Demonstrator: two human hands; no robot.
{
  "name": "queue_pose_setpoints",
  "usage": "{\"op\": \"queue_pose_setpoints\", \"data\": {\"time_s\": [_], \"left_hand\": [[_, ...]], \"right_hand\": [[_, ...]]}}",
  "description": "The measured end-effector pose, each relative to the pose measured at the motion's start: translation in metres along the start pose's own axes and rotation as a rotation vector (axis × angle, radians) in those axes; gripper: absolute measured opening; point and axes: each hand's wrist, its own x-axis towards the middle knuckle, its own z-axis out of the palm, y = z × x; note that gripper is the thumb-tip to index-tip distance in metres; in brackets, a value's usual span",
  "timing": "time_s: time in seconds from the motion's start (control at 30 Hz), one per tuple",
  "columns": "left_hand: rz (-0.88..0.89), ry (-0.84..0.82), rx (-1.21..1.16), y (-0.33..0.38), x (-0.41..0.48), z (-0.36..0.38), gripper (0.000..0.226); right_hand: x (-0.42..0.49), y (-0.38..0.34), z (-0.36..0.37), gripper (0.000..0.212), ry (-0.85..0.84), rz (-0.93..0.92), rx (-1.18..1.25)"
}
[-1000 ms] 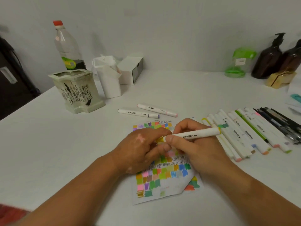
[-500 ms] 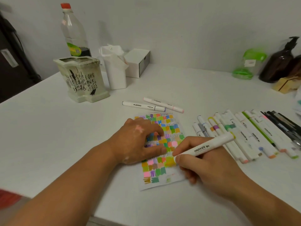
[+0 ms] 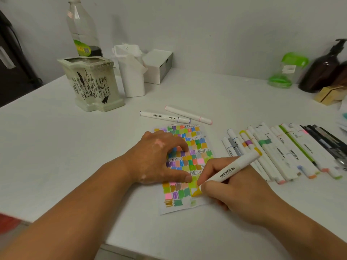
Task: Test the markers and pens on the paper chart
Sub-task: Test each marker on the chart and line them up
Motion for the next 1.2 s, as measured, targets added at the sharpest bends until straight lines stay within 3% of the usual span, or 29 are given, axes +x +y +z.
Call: {"op": "queue_pose_setpoints", "data": {"time_s": [0.83, 0.97, 1.07, 1.13, 1.2], "left_hand": [[-0.003, -0.001, -0.032, 0.001, -0.001, -0.001, 0.067], [-0.031, 0.010, -0.052, 0.000, -0.002, 0.002, 0.066], [-0.104, 0.054, -0.211, -0.002, -0.003, 0.002, 0.042], [-0.106, 0.118, -0.482, -0.001, -0.004, 0.000, 0.022], [-0.068, 0.221, -0.706, -0.001, -0.005, -0.002, 0.017]], "right_hand": [[0.003, 0.008, -0.001, 0.010, 0.025, -0.005, -0.010], [0.007, 0.008, -0.008, 0.007, 0.111, -0.029, 0.269], [0.013, 0.011, -0.020, 0.017, 0.227, -0.084, 0.487], [0.017, 0.013, -0.027, 0.021, 0.281, -0.116, 0.524], [0.019, 0.016, -0.032, 0.024, 0.326, -0.121, 0.524]]}}
